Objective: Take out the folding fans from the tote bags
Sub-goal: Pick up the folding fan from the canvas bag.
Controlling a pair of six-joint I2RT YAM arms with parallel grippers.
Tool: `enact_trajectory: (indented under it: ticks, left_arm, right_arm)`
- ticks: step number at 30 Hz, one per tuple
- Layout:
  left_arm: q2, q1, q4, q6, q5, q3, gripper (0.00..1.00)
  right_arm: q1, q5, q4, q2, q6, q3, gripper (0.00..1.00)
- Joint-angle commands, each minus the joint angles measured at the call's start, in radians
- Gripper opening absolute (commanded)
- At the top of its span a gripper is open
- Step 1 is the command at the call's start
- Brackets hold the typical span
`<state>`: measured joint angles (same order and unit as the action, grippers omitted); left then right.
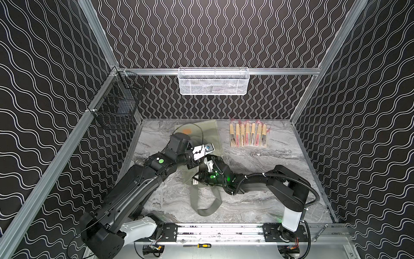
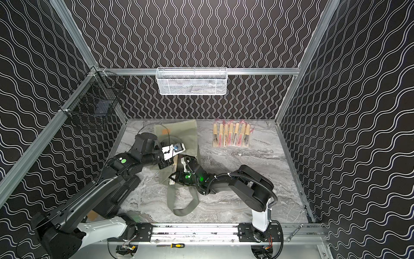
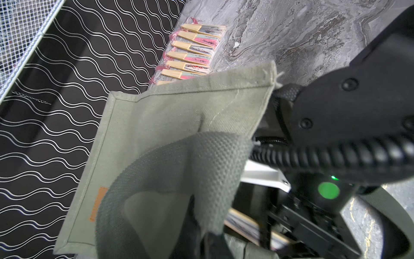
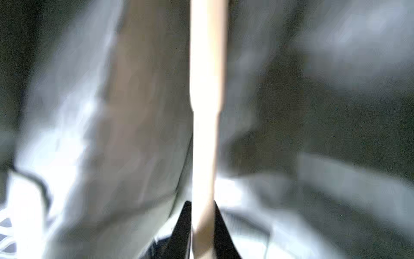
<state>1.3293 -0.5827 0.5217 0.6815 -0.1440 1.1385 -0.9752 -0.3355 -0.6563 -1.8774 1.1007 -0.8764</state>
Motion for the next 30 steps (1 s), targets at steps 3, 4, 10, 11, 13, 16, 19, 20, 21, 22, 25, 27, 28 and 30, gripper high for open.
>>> enact_trajectory:
  ticks: [3, 4, 10, 11, 13, 16, 19, 20, 21, 22, 25, 27, 28, 30]
  left_arm:
    - [0.002, -0.002, -0.015, 0.0, 0.006, 0.003, 0.0]
    - [0.0, -0.001, -0.016, -0.001, 0.006, 0.002, 0.0]
    - [0.001, -0.002, -0.014, -0.002, 0.004, 0.003, 0.0]
    - [0.001, -0.002, -0.014, -0.001, 0.003, 0.003, 0.0]
    - [0.001, -0.003, -0.016, -0.001, 0.007, 0.002, 0.0]
    - [0.0, -0.004, -0.015, -0.003, 0.006, 0.001, 0.0]
    - [0.002, -0.004, -0.013, -0.002, 0.006, 0.004, 0.0]
    - [0.003, -0.006, -0.013, -0.001, 0.007, 0.003, 0.0]
    - [0.003, -0.006, -0.012, 0.0, 0.007, 0.003, 0.0]
    - [0.003, -0.006, -0.014, -0.001, 0.009, 0.002, 0.0]
    - [0.006, -0.006, -0.012, -0.001, 0.01, 0.003, 0.0]
    - [0.005, -0.007, -0.013, 0.001, 0.014, 0.002, 0.0]
    - [0.004, -0.007, -0.014, 0.001, 0.015, 0.001, 0.0]
    - [0.003, -0.008, -0.013, 0.001, 0.014, 0.001, 0.0]
  right_arm:
    - [-0.003, -0.081, 0.085, -0.046, -0.078, -0.008, 0.18]
    - [-0.004, -0.075, 0.121, -0.053, -0.095, -0.021, 0.18]
    - [-0.015, -0.039, 0.221, -0.099, -0.155, -0.086, 0.19]
    - [-0.017, -0.036, 0.23, -0.106, -0.162, -0.095, 0.18]
    - [-0.019, -0.033, 0.24, -0.119, -0.168, -0.105, 0.18]
    - [-0.023, -0.02, 0.261, -0.124, -0.182, -0.11, 0.17]
    - [-0.026, 0.008, 0.291, -0.111, -0.204, -0.11, 0.14]
    - [-0.028, 0.017, 0.291, -0.101, -0.209, -0.105, 0.13]
    - [-0.03, 0.025, 0.292, -0.089, -0.213, -0.1, 0.12]
    - [-0.034, 0.03, 0.291, -0.077, -0.22, -0.094, 0.11]
    - [-0.037, 0.026, 0.315, -0.044, -0.239, -0.096, 0.08]
    - [-0.037, 0.02, 0.326, -0.027, -0.245, -0.085, 0.07]
    - [-0.038, 0.017, 0.326, -0.028, -0.245, -0.075, 0.05]
    - [-0.039, 0.004, 0.326, 0.025, -0.242, -0.053, 0.04]
